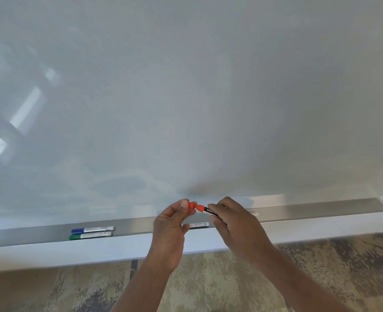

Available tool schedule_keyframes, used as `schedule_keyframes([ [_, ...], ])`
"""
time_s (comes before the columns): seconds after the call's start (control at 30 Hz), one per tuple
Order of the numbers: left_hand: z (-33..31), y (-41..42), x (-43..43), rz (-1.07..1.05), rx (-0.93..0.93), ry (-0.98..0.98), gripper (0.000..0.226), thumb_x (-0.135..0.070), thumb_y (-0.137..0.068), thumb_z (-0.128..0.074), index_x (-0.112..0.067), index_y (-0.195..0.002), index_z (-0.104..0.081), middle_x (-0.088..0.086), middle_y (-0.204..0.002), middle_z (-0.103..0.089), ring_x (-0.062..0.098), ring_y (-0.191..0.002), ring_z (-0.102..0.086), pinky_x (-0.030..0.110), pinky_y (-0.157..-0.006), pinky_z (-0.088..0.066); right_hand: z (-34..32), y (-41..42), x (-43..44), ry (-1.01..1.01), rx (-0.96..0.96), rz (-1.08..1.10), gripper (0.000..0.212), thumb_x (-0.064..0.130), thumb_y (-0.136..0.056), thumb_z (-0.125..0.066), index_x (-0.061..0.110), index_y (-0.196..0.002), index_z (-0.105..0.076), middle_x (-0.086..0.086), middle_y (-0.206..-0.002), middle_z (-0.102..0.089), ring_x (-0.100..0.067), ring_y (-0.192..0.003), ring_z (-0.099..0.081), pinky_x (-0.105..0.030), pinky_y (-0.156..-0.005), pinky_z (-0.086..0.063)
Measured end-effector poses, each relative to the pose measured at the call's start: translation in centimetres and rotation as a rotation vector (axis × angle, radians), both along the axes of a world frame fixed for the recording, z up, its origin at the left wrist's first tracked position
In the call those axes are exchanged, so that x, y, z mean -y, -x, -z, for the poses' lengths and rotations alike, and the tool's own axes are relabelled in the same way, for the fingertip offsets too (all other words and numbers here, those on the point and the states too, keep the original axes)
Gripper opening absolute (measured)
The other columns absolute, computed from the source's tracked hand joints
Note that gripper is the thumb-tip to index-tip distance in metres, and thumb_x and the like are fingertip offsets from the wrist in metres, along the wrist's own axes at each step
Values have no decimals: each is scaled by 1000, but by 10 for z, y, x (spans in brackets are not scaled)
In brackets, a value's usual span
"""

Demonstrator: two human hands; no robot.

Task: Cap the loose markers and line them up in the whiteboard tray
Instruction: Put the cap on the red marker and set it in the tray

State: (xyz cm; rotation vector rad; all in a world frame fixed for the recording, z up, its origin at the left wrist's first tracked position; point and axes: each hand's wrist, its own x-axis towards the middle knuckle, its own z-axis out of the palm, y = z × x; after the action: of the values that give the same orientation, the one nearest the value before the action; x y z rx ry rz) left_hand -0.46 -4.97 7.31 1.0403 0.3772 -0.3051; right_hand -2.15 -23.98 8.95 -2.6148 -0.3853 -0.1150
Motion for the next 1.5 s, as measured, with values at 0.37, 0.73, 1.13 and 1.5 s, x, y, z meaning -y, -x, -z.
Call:
schedule_keyframes([
  [0.37,8,6,-11,-90,102,-106,40,-40,-71,-86,-23,-108,-85,3,-99,-82,13,-89,-69,34,-83,-52,-11,2,-19,-61,-22,35,28,28,-103,-58,24,-130,-64,9,-109,-61,-3,-90,-51,-10,-75,-38],
  [0.73,17,17,-29,-136,123,-232,23,-33,-78,-84,-25,-99,-87,14,-100,-82,22,-88,-69,34,-84,-61,3,8,-45,-205,-43,35,13,26,-97,-69,22,-107,-75,9,-81,-65,-9,-72,-59,-23,-62,-49],
  [1.13,64,12,-104,-456,-101,-490,9,-25,-87,-87,-30,-80,-86,-6,-78,-82,17,-79,-72,33,-73,-56,44,-31,-128,-44,-154,-91,20,16,-102,-56,23,-113,-71,1,-96,-62,-16,-81,-59,-28,-69,-50],
  [1.5,126,5,-181,-99,-114,-1089,35,-7,-103,-60,-19,-134,-73,-16,-79,-72,7,-44,-50,20,-41,-46,100,-54,-209,174,-179,-148,25,-8,-86,-55,15,-84,-64,-4,-81,-61,-24,-73,-60,-36,-64,-46],
])
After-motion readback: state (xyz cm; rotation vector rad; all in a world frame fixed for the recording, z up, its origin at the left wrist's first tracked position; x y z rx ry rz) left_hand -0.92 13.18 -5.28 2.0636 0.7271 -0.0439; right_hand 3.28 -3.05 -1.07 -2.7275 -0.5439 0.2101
